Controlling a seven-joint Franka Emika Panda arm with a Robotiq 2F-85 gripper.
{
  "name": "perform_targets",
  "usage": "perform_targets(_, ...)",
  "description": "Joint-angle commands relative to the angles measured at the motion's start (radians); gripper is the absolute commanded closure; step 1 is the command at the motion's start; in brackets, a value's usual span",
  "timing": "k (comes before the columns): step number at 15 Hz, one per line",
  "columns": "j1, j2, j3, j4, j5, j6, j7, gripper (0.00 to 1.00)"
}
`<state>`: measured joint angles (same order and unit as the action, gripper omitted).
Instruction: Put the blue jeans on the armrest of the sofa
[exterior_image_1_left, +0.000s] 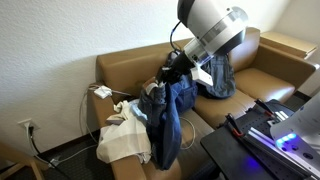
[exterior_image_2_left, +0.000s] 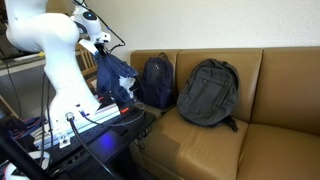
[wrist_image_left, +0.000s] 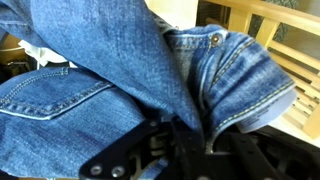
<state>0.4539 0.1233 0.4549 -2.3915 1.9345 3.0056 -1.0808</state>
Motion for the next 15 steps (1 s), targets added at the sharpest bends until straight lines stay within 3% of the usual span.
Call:
perform_targets(1, 0.0, 0.002, 0.0, -0.003, -0.006, -0.001, 0.011, 0.79)
perform_targets(2, 0.0, 0.008, 0.0, -0.004, -0.008, -0.001, 0.014, 0.79)
perform_targets(3, 0.0, 0.013, 0.0, -0.004, -0.008, -0.001, 0.014, 0.95)
perform_targets(4, 0.014, 0.05, 0.005, 0.007, -0.03, 0.054, 0.019, 0.95)
perform_targets(5, 0.04, 0.044, -0.004, 0.031, 0.025, 0.129, -0.111, 0.95)
perform_targets(9, 0.118, 0.008, -0.032, 0.056, 0.1, 0.26, -0.286, 0.95)
perform_targets(15, 0.224, -0.196, -0.082, 0.025, 0.135, 0.302, -0.388, 0.95)
